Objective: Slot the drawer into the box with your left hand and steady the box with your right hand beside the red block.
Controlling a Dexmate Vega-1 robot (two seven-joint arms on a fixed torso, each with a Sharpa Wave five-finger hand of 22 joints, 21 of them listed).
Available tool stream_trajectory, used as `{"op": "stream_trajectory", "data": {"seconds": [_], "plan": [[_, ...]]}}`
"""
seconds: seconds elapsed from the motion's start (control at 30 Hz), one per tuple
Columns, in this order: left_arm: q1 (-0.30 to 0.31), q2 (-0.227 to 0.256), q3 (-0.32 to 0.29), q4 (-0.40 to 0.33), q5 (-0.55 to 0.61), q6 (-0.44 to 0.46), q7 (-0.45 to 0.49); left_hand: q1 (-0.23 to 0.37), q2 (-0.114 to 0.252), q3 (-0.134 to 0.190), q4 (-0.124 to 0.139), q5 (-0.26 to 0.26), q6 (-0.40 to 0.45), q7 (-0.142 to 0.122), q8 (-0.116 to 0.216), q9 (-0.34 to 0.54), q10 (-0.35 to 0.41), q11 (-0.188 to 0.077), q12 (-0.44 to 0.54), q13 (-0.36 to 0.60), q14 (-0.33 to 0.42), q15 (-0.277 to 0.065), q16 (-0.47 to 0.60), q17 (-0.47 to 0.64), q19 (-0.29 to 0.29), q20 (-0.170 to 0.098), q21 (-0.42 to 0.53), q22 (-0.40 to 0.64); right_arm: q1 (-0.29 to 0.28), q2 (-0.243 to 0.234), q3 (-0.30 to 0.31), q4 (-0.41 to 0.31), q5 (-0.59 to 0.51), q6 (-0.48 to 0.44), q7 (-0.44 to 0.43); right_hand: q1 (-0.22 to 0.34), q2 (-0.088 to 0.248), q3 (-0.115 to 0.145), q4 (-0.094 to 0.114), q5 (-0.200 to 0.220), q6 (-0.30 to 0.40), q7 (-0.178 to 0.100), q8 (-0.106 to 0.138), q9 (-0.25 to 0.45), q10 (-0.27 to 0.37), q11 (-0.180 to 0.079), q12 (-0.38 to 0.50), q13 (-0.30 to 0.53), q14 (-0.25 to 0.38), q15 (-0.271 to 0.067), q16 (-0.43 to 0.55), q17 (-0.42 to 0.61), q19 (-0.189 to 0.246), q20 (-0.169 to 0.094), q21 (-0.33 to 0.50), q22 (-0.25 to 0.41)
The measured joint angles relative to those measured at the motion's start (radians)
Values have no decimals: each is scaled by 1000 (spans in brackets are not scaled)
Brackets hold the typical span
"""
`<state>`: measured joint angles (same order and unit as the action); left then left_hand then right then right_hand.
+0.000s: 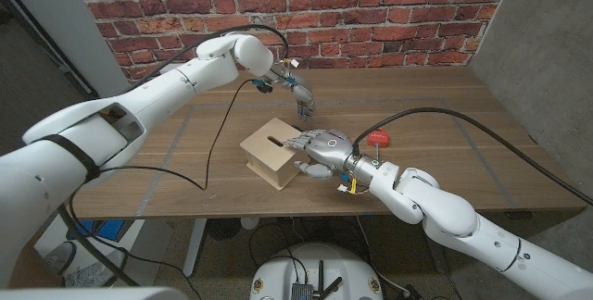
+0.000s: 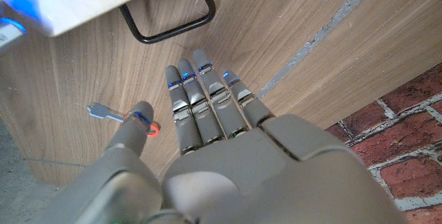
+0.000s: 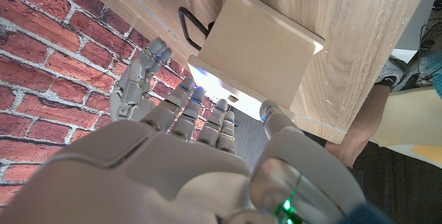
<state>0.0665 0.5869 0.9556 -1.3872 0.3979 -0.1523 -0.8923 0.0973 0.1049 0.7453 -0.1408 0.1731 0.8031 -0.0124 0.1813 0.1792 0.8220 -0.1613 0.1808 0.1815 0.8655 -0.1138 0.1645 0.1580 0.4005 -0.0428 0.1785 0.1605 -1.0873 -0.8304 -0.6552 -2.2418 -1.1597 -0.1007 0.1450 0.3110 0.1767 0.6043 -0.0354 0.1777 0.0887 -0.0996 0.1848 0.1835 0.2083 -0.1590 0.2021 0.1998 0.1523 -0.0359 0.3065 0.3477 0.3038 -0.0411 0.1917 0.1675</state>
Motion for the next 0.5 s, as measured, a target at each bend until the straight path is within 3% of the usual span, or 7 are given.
{"op": "stream_trajectory", "data": {"seconds": [0.5], "plan": [[29, 22, -27, -37, -17, 69, 63, -7, -7, 5, -5, 0, -16, -2, 0, 0, -14, 7, -4, 0, -17, 7, 0, 0, 0, 0, 0, 0, -13, -1, 37, -6, 30, -20, -16, 11, 11, -16, -1, 0, 26, -4, 12, 0, 15, 7, 6, 1, 7, 0, 8, 3, 44, 0, 16, 2]]}}
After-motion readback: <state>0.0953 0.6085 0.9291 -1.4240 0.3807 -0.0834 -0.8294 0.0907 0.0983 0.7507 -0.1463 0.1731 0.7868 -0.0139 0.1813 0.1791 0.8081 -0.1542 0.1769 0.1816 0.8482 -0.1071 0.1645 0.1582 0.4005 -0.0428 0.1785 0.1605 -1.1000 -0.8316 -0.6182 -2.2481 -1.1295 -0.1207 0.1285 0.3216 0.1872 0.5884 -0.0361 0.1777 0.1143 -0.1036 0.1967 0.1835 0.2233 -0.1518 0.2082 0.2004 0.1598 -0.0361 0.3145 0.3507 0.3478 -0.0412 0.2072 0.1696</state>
